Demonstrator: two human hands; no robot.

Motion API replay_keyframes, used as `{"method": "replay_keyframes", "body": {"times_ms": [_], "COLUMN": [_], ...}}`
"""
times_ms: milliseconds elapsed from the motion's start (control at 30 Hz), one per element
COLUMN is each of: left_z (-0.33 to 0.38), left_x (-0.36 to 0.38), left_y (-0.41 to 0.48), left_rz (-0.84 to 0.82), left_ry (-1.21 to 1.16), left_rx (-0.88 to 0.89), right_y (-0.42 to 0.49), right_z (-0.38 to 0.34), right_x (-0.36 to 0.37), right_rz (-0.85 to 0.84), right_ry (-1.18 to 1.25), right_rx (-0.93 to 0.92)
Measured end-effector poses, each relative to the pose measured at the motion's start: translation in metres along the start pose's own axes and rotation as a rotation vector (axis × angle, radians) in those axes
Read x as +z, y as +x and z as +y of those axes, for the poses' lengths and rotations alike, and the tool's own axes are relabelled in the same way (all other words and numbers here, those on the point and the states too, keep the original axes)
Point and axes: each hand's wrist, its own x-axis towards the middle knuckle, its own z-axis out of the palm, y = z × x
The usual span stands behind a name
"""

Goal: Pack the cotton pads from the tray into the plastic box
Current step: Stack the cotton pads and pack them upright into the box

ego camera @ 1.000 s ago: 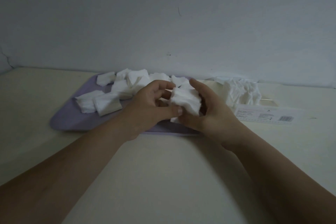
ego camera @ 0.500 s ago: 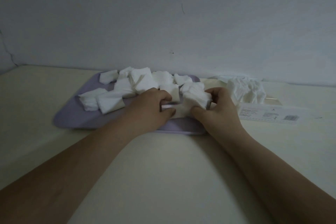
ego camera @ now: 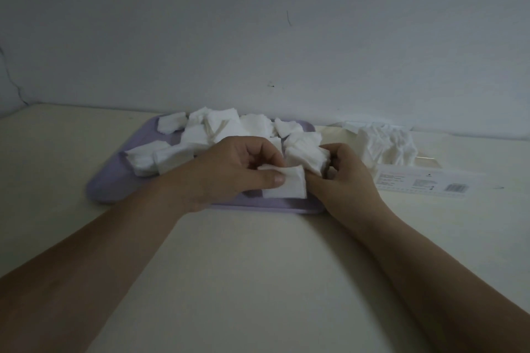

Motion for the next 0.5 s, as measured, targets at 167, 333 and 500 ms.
{"method": "replay_keyframes", "body": {"times_ms": [167, 333, 500], "left_z": [-0.009, -0.012, -0.013], "left_x": [0.016, 0.016, 0.017], "left_y": [0.005, 0.004, 0.003], "left_rz": [0.147, 0.24, 0.289], "left_ry": [0.012, 0.044, 0.076], "left_rx": [0.045, 0.038, 0.054], "right_y": [0.0, -0.001, -0.001], "right_z": [0.0, -0.002, -0.004], "right_x": [-0.002, -0.005, -0.012], "right_rz": [-0.132, -0.234, -0.381], "right_ry": [-0.041, 0.02, 0.103], "right_rx": [-0.062, -0.055, -0.011]}}
